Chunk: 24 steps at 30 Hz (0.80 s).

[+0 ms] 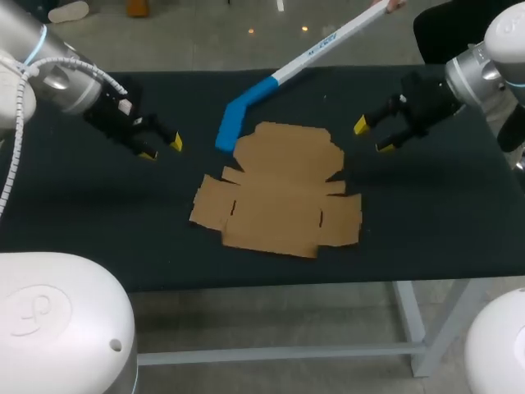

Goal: Assemble the packaging by folding the flat box into shape, placing the metal phone stand inside, and closing the box properly

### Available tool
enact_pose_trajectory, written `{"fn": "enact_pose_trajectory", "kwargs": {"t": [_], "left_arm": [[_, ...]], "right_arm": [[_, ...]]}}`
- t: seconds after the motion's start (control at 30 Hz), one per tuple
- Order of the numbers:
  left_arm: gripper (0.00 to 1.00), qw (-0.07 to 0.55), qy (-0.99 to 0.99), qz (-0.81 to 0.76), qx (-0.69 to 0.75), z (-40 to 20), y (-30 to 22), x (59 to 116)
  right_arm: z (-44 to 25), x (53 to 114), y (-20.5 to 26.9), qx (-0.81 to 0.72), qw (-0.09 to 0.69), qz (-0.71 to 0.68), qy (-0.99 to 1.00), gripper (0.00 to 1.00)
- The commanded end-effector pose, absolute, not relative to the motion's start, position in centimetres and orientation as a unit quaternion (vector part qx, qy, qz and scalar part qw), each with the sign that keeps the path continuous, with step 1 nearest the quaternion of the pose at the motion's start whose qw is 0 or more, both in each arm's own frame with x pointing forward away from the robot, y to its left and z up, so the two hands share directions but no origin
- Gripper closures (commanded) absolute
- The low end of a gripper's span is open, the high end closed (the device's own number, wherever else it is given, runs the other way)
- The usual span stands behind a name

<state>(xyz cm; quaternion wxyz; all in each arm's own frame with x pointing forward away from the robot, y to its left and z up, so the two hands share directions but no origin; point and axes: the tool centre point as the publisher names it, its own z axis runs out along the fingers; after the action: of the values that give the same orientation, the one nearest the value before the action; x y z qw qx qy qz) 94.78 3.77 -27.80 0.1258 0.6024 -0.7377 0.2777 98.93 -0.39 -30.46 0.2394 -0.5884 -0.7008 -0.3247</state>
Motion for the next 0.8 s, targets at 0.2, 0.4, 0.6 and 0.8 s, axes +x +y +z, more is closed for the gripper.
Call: {"fn": "enact_pose_trajectory", "kwargs": {"t": [0.2, 0.4, 0.6, 0.8], "left_arm": [[0.42, 0.136, -0.748, 0.271, 0.591, -27.9, 3.7, 95.9], [0.1, 0.137, -0.764, 0.268, 0.571, -28.3, 3.1, 95.8], [0.0, 0.139, -0.78, 0.265, 0.549, -28.7, 2.7, 95.8], [0.0, 0.138, -0.8, 0.265, 0.52, -28.5, 2.8, 95.2]], "right_arm": [[-31.0, 99.6, -0.4, -0.578, 0.275, -0.299, -0.707, 0.1], [-31.3, 98.5, -0.1, -0.595, 0.268, -0.295, -0.698, 0.17], [-31.6, 97.6, 0.0, -0.597, 0.268, -0.298, -0.695, 0.22], [-31.0, 97.2, -0.5, -0.589, 0.281, -0.299, -0.696, 0.0]]}}
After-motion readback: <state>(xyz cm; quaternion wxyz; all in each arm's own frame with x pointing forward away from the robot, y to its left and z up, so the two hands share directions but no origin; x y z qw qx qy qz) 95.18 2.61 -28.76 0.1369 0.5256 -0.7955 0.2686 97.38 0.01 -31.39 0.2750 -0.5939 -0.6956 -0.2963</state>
